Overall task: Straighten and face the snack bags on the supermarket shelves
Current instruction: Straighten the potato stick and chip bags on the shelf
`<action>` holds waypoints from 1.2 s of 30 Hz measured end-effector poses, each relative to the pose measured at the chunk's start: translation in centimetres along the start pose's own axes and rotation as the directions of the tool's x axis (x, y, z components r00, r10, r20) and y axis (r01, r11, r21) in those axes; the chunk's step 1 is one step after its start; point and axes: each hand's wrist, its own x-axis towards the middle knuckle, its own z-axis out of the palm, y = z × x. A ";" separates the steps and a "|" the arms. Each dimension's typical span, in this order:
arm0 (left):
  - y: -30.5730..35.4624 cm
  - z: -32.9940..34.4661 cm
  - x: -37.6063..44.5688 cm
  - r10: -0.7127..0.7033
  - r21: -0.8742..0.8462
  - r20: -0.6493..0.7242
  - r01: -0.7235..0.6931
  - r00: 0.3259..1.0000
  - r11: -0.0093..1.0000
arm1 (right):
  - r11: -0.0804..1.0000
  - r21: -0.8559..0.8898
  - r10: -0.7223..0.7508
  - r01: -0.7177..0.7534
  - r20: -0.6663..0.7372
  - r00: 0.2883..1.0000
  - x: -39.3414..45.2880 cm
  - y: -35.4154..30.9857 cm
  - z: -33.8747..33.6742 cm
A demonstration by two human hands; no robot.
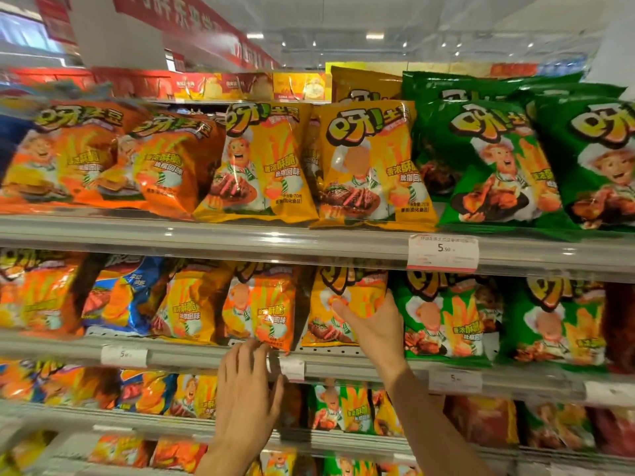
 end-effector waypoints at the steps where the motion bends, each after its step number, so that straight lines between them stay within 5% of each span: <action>1: 0.0 0.0 0.0 0.001 -0.003 0.003 -0.001 1.000 1.000 | 1.000 0.001 0.001 -0.001 0.023 1.000 -0.1 0.1 0.2; 23: -0.4 0.5 -0.7 0.022 -0.097 -0.019 -0.023 1.000 0.995 | 0.989 -0.144 -0.008 0.033 0.167 0.986 0.0 2.5 0.2; 32: -0.8 -0.1 -1.1 0.034 -0.152 0.026 -0.030 0.999 0.988 | 0.968 -0.251 0.033 0.001 0.131 0.991 -1.4 2.1 0.1; 36: -1.8 -0.2 -1.1 0.079 -0.302 0.018 -0.070 0.997 0.951 | 0.945 -0.327 -0.010 0.012 0.009 1.000 -2.8 2.0 0.3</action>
